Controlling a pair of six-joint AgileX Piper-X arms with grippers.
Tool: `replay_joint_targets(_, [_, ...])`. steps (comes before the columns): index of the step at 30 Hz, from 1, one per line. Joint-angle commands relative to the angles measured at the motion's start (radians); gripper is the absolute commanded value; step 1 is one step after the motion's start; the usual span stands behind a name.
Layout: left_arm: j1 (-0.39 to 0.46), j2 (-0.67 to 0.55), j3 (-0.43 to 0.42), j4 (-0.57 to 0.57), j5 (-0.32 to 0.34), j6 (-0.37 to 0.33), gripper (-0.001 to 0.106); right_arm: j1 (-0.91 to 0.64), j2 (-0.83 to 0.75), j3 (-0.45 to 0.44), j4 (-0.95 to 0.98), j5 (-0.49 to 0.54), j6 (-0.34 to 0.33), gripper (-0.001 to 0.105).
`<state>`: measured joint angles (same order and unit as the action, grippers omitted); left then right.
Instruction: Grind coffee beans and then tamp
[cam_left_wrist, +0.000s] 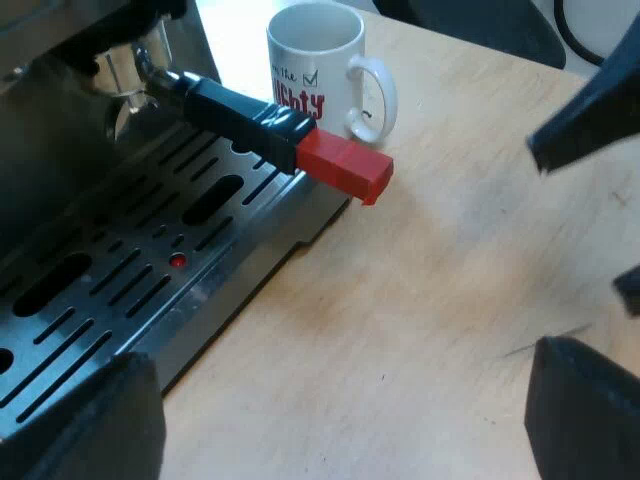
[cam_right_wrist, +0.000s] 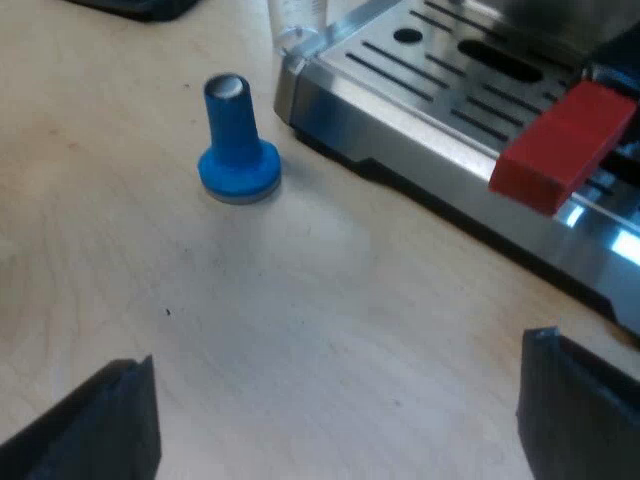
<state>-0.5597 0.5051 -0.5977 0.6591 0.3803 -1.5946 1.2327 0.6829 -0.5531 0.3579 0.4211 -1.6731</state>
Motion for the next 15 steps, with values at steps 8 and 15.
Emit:
replay_joint_targets(8, [-0.004, -0.002, -0.001, -0.015, 0.006, 0.006, 0.079, 0.018, 0.149, 0.005, -0.142, 0.112, 0.132, 0.058])
replay_joint_targets(15, [-0.004, -0.002, -0.001, -0.015, 0.006, 0.006, 0.079, 0.018, 0.218, 0.005, -0.238, 0.211, 0.132, 0.040])
